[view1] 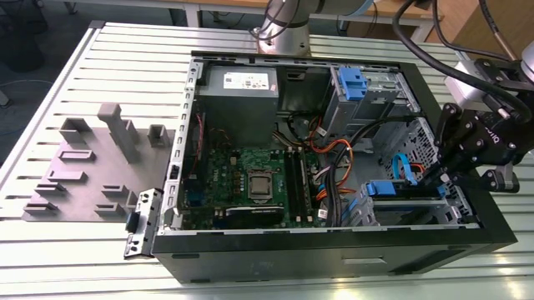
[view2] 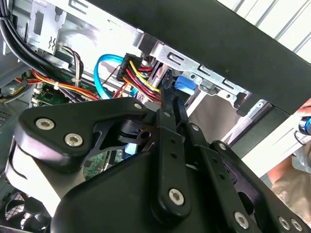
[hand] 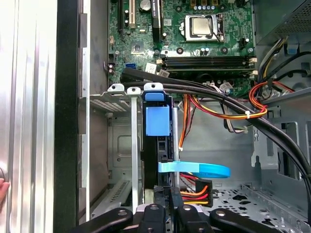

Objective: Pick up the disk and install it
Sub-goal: 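Insert the second disk wire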

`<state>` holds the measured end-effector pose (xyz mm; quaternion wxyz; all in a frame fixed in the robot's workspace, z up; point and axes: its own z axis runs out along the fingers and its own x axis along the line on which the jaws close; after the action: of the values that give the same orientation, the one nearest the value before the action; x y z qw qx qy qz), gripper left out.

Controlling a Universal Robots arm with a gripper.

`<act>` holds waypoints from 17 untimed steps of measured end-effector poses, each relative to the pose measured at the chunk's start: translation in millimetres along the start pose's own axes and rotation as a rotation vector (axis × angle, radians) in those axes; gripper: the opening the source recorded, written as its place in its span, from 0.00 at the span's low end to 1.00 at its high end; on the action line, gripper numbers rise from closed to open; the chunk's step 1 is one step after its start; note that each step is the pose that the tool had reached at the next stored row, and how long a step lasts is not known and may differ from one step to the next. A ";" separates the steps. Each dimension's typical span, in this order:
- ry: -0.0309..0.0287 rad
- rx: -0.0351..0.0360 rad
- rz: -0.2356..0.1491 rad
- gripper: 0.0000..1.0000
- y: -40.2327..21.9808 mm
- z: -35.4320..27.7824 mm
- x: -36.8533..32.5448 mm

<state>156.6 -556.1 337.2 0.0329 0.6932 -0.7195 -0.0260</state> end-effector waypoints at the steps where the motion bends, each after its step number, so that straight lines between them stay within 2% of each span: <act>1: -0.0001 0.0000 0.001 0.16 0.0 0.0 0.0; 4: -0.0019 -0.0002 0.026 0.16 0.4 0.0 0.0; 17: -0.0020 -0.0002 0.027 0.16 6.0 1.1 0.2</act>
<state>150.5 -556.1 336.6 0.0326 0.6834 -0.7288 -0.0263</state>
